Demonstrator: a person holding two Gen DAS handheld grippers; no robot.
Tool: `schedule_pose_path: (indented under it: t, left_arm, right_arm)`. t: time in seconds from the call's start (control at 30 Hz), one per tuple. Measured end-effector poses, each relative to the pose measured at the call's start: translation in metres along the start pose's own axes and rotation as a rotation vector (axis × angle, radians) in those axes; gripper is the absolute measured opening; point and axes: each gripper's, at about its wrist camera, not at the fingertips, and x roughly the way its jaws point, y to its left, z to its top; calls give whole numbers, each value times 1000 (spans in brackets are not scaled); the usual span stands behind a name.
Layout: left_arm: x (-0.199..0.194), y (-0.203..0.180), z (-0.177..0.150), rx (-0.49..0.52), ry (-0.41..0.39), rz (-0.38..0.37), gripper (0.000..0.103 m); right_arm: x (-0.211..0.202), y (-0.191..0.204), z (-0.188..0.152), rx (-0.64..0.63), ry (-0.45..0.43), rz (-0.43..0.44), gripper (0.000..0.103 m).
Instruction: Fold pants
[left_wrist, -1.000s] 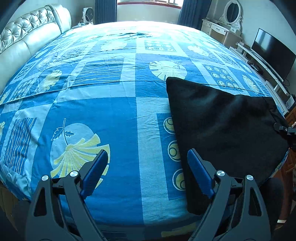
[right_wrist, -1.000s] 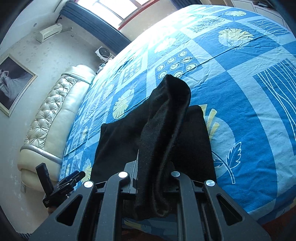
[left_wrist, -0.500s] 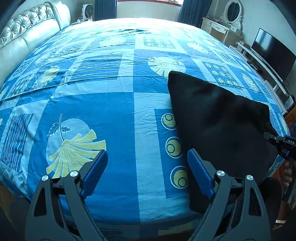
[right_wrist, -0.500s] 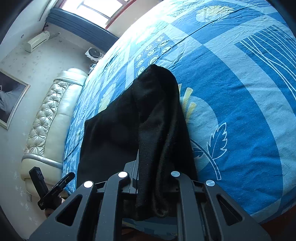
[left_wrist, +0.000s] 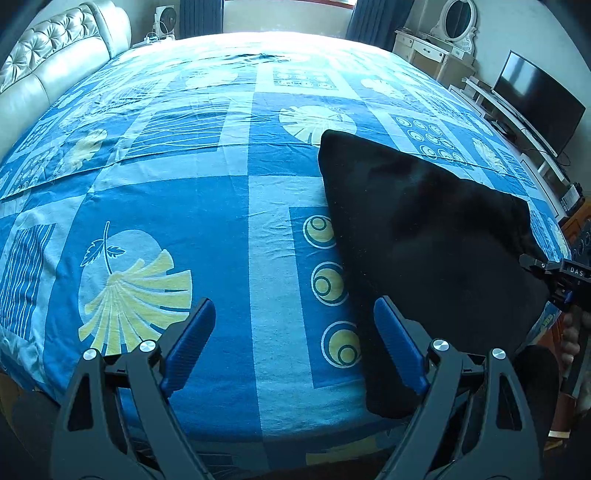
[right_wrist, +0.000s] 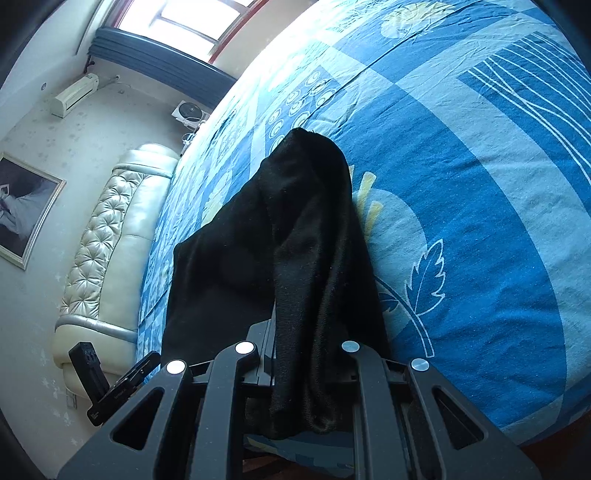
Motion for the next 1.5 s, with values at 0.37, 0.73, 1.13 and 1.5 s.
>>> schedule_pose_path:
  t: [0.37, 0.73, 1.13, 1.5]
  left_arm:
    - [5, 2, -1, -21, 26, -22, 88]
    - [23, 18, 1, -143, 97, -253, 87]
    - [61, 0, -6, -249, 208, -591, 87]
    - [67, -16, -4, -213, 195, -587, 43]
  right_arm:
    - [-14, -9, 4, 12, 5, 12, 21]
    - [-43, -25, 6, 87, -28, 41, 64]
    - [-3, -28, -7, 111, 88, 127, 70]
    - [12, -8, -16, 20, 105, 84, 47]
